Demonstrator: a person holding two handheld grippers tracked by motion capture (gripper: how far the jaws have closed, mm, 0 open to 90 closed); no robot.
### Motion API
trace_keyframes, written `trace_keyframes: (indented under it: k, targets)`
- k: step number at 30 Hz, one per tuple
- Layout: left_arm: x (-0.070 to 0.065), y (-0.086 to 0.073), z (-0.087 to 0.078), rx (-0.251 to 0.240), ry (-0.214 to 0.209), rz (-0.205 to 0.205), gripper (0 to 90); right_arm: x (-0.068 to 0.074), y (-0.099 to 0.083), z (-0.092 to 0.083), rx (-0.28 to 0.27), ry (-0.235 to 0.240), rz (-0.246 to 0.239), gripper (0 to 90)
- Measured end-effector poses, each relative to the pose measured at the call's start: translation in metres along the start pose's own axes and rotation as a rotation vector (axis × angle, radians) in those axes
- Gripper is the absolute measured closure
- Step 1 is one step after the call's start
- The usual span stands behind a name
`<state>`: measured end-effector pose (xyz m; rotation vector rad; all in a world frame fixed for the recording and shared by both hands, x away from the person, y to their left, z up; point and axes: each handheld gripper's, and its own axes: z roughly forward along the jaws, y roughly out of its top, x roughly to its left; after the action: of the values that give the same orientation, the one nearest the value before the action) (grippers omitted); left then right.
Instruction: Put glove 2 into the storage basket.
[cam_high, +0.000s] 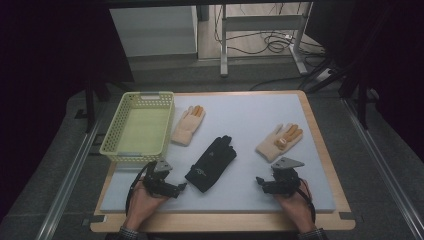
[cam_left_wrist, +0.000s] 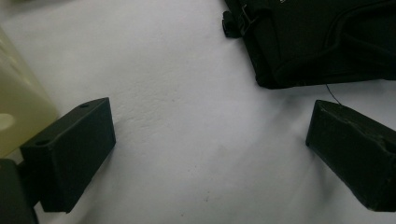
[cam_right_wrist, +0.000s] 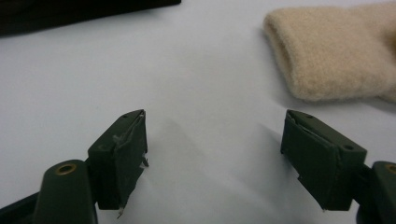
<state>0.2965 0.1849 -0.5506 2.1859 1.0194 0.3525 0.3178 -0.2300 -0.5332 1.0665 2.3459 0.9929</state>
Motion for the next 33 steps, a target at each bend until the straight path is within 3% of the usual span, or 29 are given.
trace_keyframes:
  k: [3, 9, 16, 17, 25, 29, 33]
  targets:
    - [-0.004, 0.004, -0.003, 0.003, 0.006, -0.004, 0.0, 0.000, 0.000, 0.000, 0.001, -0.004, 0.003, 20.7]
    - [-0.011, 0.016, -0.011, -0.021, -0.053, -0.020, 0.0, 0.000, 0.000, 0.000, 0.000, -0.004, 0.002, 20.6]
    - [-0.025, 0.043, -0.008, -0.031, -0.100, 0.005, 0.0, 0.000, 0.000, 0.000, 0.000, -0.003, 0.002, 20.6]
    - [-0.029, 0.049, -0.005, -0.026, -0.100, 0.021, 0.0, 0.000, 0.000, 0.000, 0.000, -0.003, 0.002, 20.5]
    - [-0.045, 0.085, 0.021, 0.008, -0.095, 0.033, 0.0, 0.000, 0.000, 0.000, 0.000, -0.003, 0.002, 20.5]
    - [-0.052, 0.095, 0.037, 0.024, -0.090, 0.037, 0.0, 0.000, 0.000, 0.000, 0.000, -0.003, 0.002, 20.4]
    - [-0.058, 0.101, 0.053, 0.053, -0.052, 0.040, 0.0, 0.000, 0.000, 0.000, 0.000, -0.002, 0.001, 20.3]
